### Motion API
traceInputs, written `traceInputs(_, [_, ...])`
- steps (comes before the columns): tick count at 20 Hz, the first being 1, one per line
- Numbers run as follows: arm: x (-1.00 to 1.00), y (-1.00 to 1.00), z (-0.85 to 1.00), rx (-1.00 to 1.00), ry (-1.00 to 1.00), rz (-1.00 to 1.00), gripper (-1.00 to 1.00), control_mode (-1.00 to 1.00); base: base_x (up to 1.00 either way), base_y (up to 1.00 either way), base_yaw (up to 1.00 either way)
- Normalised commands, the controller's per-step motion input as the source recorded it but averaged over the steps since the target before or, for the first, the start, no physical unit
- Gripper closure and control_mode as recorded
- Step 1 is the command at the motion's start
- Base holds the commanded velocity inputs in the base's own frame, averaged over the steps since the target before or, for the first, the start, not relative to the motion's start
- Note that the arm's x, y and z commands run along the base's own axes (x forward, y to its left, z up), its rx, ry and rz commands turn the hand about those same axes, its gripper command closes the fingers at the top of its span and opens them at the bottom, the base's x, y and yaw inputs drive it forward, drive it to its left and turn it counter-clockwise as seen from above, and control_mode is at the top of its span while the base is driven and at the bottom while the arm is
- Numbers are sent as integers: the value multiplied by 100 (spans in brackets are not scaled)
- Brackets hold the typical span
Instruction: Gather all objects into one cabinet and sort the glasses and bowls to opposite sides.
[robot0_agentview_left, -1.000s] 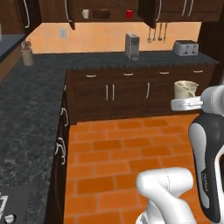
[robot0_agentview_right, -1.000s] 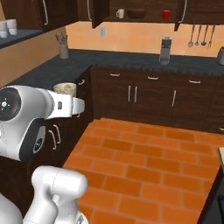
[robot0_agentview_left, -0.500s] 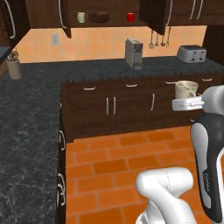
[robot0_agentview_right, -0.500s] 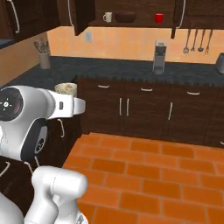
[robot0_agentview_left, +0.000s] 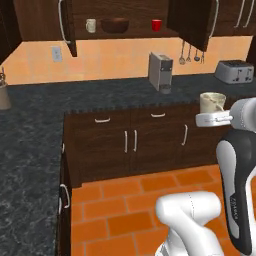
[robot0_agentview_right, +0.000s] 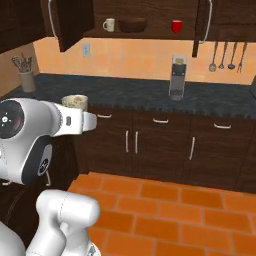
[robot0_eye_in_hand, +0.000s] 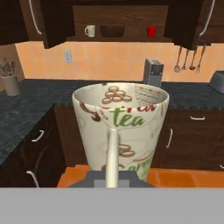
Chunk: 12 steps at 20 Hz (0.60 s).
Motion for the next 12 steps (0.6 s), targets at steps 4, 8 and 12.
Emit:
traceInputs(4, [0, 0, 0, 0, 0, 0, 100, 100, 100, 19, -1])
traceInputs(8, [0, 0, 0, 0, 0, 0, 100, 100, 100, -31, 0])
traceInputs(12, [0, 0, 0, 0, 0, 0, 100, 100, 100, -23, 0])
